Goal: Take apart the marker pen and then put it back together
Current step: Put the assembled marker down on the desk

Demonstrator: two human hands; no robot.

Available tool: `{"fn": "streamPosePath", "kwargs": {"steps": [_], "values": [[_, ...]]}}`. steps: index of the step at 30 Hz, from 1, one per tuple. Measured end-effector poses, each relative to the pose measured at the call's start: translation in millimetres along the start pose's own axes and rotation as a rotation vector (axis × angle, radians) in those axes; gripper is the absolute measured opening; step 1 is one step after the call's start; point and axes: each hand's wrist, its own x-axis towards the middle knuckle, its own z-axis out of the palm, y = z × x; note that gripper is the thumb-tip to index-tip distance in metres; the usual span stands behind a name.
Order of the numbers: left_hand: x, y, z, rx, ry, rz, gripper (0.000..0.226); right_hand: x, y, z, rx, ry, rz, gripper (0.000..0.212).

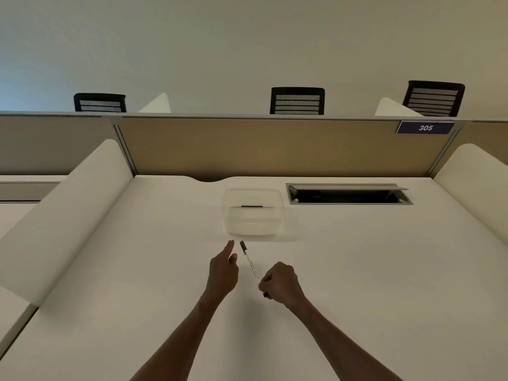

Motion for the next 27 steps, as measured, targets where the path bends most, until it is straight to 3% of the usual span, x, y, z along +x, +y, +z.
{"fn": "streamPosePath", "kwargs": {"steps": [8, 13, 17, 27], "values": [[-10.1, -50.3, 8.0, 0.330, -0.179, 0.090, 0.060, 14.0, -3.5, 22.2, -0.069, 0.061, 0.122, 0.017], [-18.4, -77.8, 10.6, 0.458, -0.247, 0.063, 0.066, 20.9, -0.6, 32.8, -0.115, 0.038, 0.102, 0.017], [-19.5, -85.5, 13.8, 0.493, -0.242, 0.092, 0.065, 23.4, 0.1, 41.8, -0.170, 0.051, 0.062, 0.009], [-21.1, -87.3, 14.3, 0.513, -0.202, 0.133, 0.064, 27.4, -2.4, 48.0, -0.217, 0.062, 0.047, 0.012]]}}
